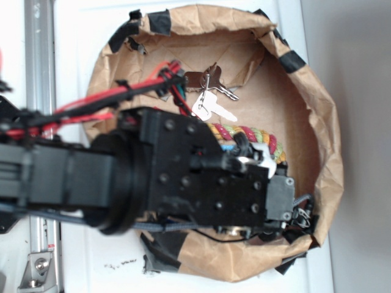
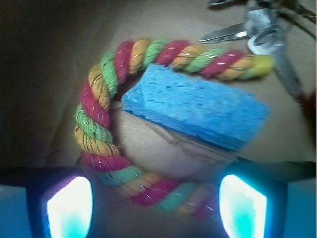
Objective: Grab the multicolored rope.
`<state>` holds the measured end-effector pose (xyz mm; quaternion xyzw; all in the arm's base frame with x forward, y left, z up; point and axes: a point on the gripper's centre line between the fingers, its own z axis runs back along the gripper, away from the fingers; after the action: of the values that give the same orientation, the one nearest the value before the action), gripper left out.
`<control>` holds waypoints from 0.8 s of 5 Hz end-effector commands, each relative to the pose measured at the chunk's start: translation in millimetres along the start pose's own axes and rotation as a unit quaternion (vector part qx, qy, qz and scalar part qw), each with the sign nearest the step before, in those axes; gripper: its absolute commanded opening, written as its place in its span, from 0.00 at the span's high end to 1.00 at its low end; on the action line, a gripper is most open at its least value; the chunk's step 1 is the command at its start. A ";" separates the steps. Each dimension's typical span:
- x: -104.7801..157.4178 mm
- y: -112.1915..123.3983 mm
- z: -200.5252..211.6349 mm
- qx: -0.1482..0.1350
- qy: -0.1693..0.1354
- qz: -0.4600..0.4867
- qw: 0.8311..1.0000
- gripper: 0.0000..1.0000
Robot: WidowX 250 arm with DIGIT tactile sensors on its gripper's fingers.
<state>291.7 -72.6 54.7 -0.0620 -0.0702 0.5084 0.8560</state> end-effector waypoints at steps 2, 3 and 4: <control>8.7 -19.1 -55.1 -0.055 0.019 -0.123 0.991 0.00; 30.1 -12.4 -53.4 -0.042 0.005 -0.165 0.985 0.15; 42.6 -9.3 -52.6 -0.027 -0.027 -0.168 0.985 1.00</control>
<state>329.5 -58.2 16.6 -0.0641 -0.1131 0.3418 0.9307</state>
